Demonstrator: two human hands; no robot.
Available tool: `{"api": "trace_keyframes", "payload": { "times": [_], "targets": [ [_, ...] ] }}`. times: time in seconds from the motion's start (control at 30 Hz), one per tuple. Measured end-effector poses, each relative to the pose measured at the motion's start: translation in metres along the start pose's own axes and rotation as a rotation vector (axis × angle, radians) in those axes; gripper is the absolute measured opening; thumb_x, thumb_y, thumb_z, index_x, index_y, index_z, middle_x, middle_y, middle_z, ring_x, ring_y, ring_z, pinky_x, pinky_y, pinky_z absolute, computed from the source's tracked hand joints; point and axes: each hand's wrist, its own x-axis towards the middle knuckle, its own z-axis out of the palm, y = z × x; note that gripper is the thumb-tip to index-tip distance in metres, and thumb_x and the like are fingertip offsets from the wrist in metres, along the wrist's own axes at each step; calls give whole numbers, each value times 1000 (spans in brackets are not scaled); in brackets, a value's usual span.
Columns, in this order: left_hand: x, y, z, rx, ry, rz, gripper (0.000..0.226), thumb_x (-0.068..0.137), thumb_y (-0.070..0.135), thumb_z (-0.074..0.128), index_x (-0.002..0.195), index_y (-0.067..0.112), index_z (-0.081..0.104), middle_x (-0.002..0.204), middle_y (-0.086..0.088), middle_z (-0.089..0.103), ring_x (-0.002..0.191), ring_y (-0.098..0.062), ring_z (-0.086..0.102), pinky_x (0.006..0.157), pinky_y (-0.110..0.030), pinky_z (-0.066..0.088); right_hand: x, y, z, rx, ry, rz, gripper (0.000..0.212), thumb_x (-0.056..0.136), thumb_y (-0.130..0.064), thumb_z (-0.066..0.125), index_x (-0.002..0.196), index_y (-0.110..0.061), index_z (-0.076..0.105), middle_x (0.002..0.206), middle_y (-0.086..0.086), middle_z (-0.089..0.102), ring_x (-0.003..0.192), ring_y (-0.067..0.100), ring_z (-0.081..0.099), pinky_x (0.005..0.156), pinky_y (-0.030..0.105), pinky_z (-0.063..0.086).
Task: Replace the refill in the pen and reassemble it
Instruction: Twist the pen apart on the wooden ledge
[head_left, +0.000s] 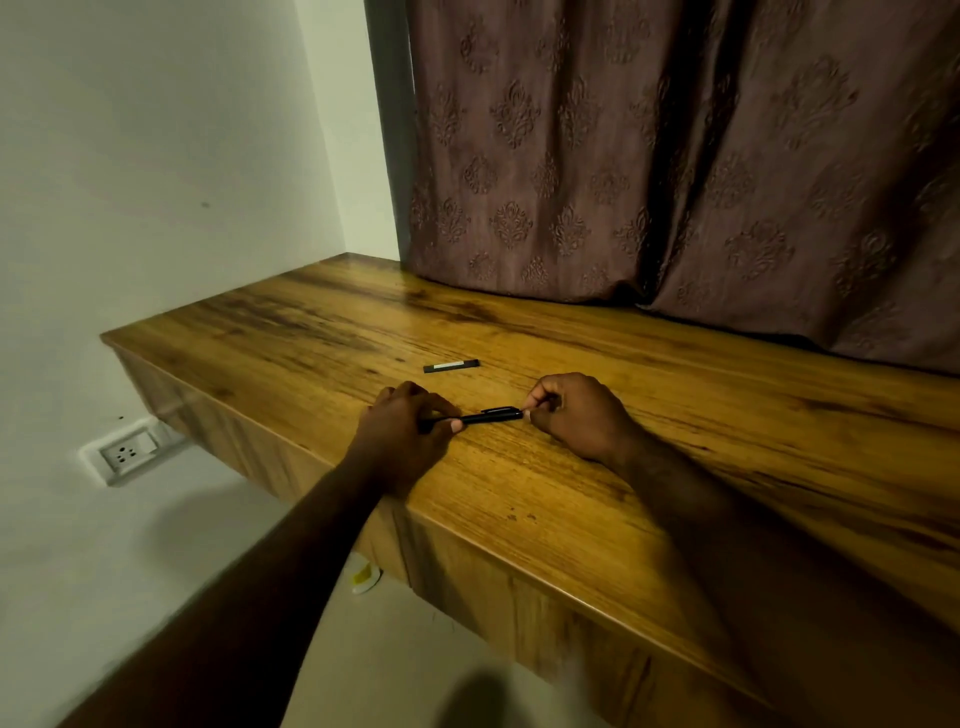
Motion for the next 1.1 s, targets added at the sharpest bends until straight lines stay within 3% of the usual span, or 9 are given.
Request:
{"api": "trace_keyframes", "payload": {
  "times": [0.27,0.4,0.57,0.67,0.77,0.9,1.0,1.1],
  "targets": [
    [2,5,6,-7,57,42,14,87,35,60,98,29,68,91,5,58,91,-17,55,74,-34,45,-4,0,0,-12,-14,-45,9,88,-35,59,80,-35,60,73,-14,61,70,9,57,65,32,45],
    [2,7,5,-21,55,33,10,86,33,63,95,27,65,88,8,52,90,-15,53,78,-38,48,-2,2,0,34,-10,-31,8,88,-33,61,79,-32,62,74,-13,61,69,10,56,64,33,46],
    [5,5,5,-20,34,11,12,87,32,63,98,26,66,90,7,52,93,-18,53,84,-41,48,-1,7,-7,246,30,-11,14,86,-18,67,76,-27,63,70,-10,60,59,5,51,57,23,39],
    [4,5,4,-21,25,18,14,88,32,62,100,26,67,91,5,53,94,-18,53,85,-42,48,-2,9,-15,328,62,22,16,83,-13,68,72,-23,64,62,-4,59,51,9,51,52,25,42],
    [3,4,3,-27,25,24,16,89,32,62,103,28,68,93,3,55,95,-19,54,85,-41,48,-2,21,-28,356,145,65,17,81,-9,67,67,-19,66,52,-4,55,42,4,45,48,22,36],
    [3,2,3,-36,18,47,19,90,28,60,107,30,68,95,4,55,97,-17,52,83,-38,47,0,37,-37,136,300,117,10,80,-16,69,71,-21,68,65,-7,64,60,7,57,58,23,41],
    [3,1,4,-41,10,41,26,88,22,58,111,30,67,101,1,57,99,-16,51,84,-37,47,3,41,-34,-2,221,103,15,79,-15,70,69,-24,66,75,-8,65,78,14,62,73,26,47],
    [2,0,4,-41,15,45,27,86,20,59,110,28,67,98,5,54,98,-16,51,84,-37,45,3,41,-35,-50,182,110,13,78,-15,73,67,-22,69,75,-11,62,81,13,61,78,27,47]
  ]
}}
